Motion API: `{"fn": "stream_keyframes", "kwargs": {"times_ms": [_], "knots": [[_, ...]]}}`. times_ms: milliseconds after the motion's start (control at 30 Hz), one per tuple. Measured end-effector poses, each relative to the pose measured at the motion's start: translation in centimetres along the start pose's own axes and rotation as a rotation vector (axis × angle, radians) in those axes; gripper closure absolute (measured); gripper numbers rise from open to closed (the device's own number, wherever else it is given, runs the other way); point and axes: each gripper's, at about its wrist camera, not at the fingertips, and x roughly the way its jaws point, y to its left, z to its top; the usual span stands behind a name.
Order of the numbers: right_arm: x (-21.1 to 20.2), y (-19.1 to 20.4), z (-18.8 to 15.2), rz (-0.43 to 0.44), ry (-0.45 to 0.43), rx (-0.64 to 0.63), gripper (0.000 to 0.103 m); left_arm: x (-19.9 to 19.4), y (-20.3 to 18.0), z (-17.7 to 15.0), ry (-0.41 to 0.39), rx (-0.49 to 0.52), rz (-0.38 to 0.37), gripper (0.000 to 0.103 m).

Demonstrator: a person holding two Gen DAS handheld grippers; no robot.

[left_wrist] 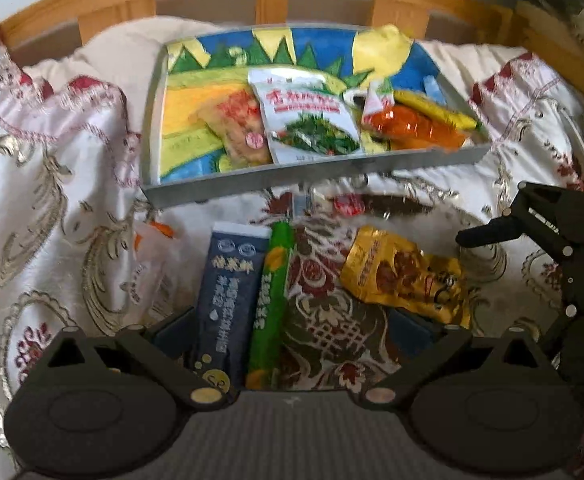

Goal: Organize snacks
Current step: 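Close the left tool on the green sausage stick while the right tool grasps the gold jerky bag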

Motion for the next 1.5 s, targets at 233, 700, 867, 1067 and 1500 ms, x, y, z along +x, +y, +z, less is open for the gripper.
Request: {"fn": "stream_keyframes", "kwargs": {"times_ms": [233, 700, 867, 1067, 1500], "knots": [[0.8, -0.7, -0.1, -0.002, 0.01, 0.047, 0.001, 1.1, 0.8, 0.3, 0.044, -0.063, -0.035, 0.004], [1.1, -0.9, -0.2, -0.001, -0.009, 0.058, 0.001, 0.7, 0.0, 0.5, 0.033, -0.011, -0.089, 0.024], [1.1, -1.1, -0.1, 0.012, -0.041, 0.081, 0.008, 0.9, 0.1, 0.6, 0.038, 0.001, -0.077, 0.035], [1.1, -0.8, 0.1, 0.004, -0.053, 0.074, 0.012, 1.4, 0.6, 0.8, 0.041, 0.01, -0.07, 0.043], [1.1, -1.5, 0.2, -0.027, -0.045, 0.094, 0.036, 2.4, 0.0, 0.6, 0.093, 0.071, -0.046, 0.059]]}}
